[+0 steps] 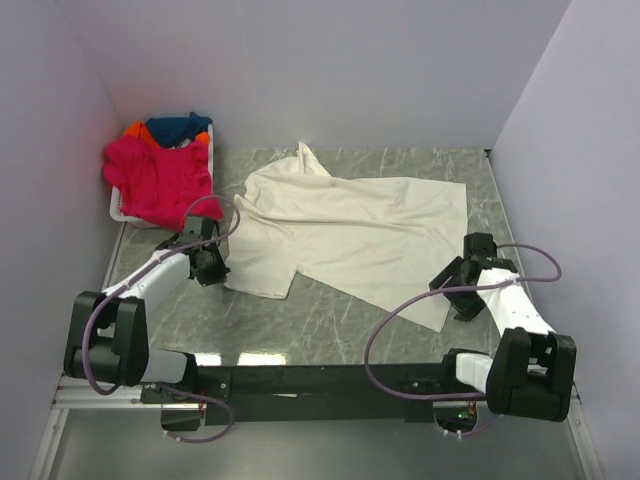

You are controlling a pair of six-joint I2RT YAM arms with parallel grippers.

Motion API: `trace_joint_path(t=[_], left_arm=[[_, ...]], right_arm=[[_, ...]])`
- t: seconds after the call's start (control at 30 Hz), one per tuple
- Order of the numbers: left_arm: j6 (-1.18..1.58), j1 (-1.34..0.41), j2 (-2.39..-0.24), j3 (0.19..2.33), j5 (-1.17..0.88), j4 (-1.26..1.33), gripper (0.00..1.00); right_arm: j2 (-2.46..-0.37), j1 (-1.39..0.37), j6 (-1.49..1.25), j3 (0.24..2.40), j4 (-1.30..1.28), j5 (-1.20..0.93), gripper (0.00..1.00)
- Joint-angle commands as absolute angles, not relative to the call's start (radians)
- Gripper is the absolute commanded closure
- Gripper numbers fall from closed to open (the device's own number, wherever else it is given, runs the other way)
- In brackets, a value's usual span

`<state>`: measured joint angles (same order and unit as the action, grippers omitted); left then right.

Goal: Fold and stack the t-shirts
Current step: Fold the tshirt

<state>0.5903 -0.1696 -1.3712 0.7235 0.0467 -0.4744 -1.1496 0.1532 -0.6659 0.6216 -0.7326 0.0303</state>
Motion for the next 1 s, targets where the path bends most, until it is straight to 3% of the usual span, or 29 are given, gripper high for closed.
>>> trace_joint_path(t=[0.0, 0.2, 0.37, 0.53, 0.83, 0.97], left_arm=[[0.574, -0.132, -1.319, 0.768, -0.026, -0.437, 1.00], [0.586, -0.118, -1.257, 0.769, -0.098, -0.423, 1.00], [0.607, -0.120, -1.180, 0.744, -0.129, -0.449, 1.00], [0.629, -0.118, -1.108, 0.733, -0.140, -0.477, 1.00], [0.627, -0.118, -1.086, 0.767, -0.130, -0.511, 1.00], [0.632, -0.118, -1.081, 0.782, -0.133, -0.523, 1.00]], right_arm=[[-1.170, 0.161, -0.690, 0.658, -0.807, 0.046, 0.17], [-1.151, 0.156, -0.718, 0.676, -0.916, 0.110, 0.22], [-1.123, 0.149, -0.739, 0.655, -0.976, 0.129, 0.32], [-1.098, 0.120, -0.765, 0.643, -0.974, 0.117, 0.39], [-1.120, 0.058, -0.808, 0.584, -0.914, 0.089, 0.41], [-1.138, 0.051, -0.801, 0.584, -0.905, 0.092, 0.49]])
